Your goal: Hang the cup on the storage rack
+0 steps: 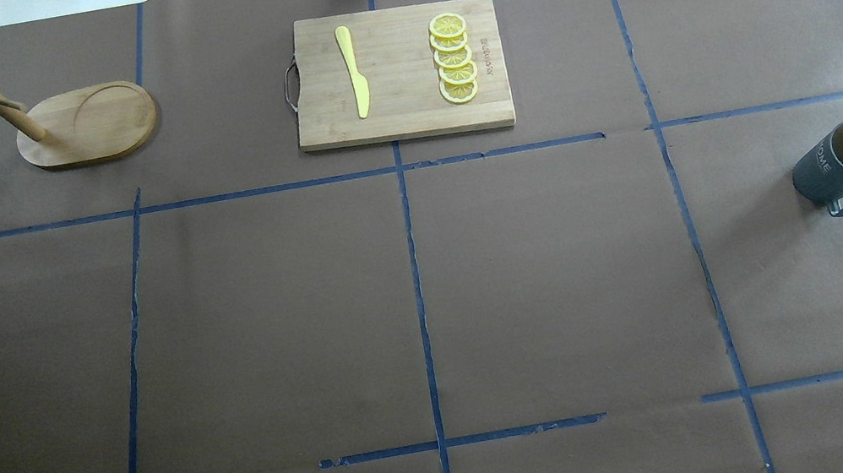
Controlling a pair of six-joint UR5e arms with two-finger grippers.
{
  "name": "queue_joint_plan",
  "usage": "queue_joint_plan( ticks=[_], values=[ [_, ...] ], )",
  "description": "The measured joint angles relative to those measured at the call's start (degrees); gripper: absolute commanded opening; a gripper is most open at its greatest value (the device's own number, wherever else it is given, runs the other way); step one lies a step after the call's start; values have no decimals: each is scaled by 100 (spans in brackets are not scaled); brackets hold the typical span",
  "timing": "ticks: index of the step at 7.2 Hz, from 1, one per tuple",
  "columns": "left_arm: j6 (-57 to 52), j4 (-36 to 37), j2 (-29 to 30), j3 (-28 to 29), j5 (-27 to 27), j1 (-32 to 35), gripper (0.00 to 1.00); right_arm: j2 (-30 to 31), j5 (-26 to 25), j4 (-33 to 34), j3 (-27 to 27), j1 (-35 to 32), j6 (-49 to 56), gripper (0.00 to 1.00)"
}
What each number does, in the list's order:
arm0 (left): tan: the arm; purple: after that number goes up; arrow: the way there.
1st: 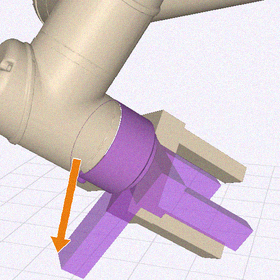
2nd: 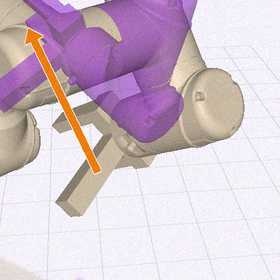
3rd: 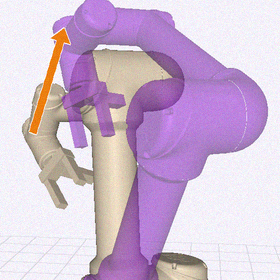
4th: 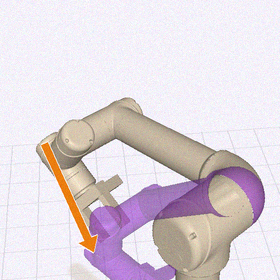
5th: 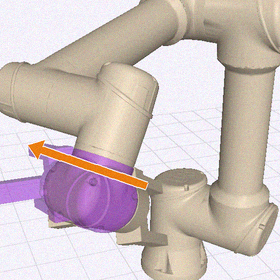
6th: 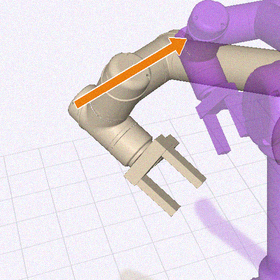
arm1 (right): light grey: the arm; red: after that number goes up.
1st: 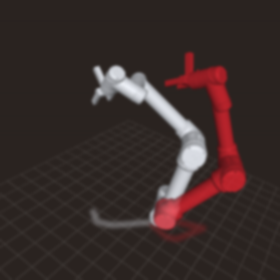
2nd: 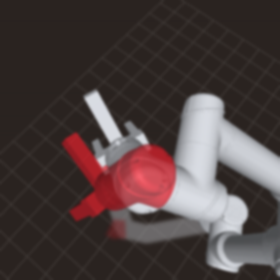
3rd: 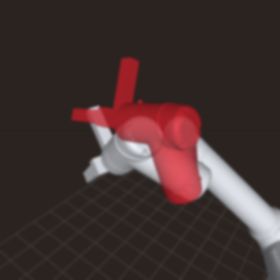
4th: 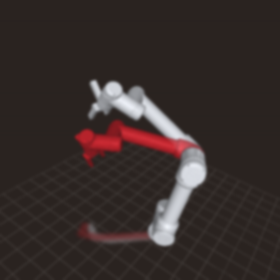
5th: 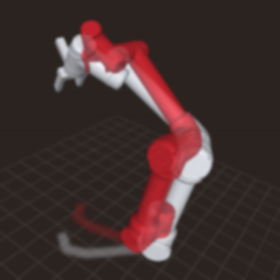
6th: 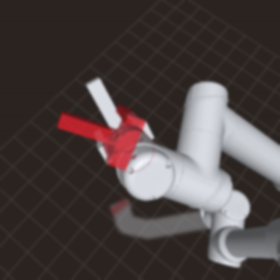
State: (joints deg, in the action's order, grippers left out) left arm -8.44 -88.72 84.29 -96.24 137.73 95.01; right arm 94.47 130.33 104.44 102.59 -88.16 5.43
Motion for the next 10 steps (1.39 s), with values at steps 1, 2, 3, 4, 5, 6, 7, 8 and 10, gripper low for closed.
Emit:
queue_joint_plan(
  ticks=[1, 2, 3, 4, 5, 6, 7, 8, 10],
  values=[
    [0, -2, 0, -6, 7, -3, 100, -7, 2, -4, 17, 0, -9, 100],
    [2, -6, 4, -10, 7, -11, 100, -23, 8, -8, 70, 4, -18, 100],
    [6, -4, 6, -8, -2, -20, 100, -64, 16, -51, 136, 24, -22, 100],
    [8, 0, 4, -1, -8, -23, 100, -129, 29, -227, 170, 100, -48, 100],
    [8, 1, 6, 11, -11, -26, 100, -191, 30, -574, 168, 277, -100, 100],
    [9, -2, 7, 27, -11, -26, 100, -291, 2, -994, 112, 543, -135, 100],
    [9, -4, 4, 34, -10, -26, 100, -424, -22, -1321, 25, 825, -138, 100],
    [9, -5, 2, 40, -7, -27, 100, -515, -37, -1590, -32, 1131, -133, 100],
    [9, -5, 0, 49, 1, -32, 100, -567, -42, -1882, -122, 1611, -143, 100]
  ],
)
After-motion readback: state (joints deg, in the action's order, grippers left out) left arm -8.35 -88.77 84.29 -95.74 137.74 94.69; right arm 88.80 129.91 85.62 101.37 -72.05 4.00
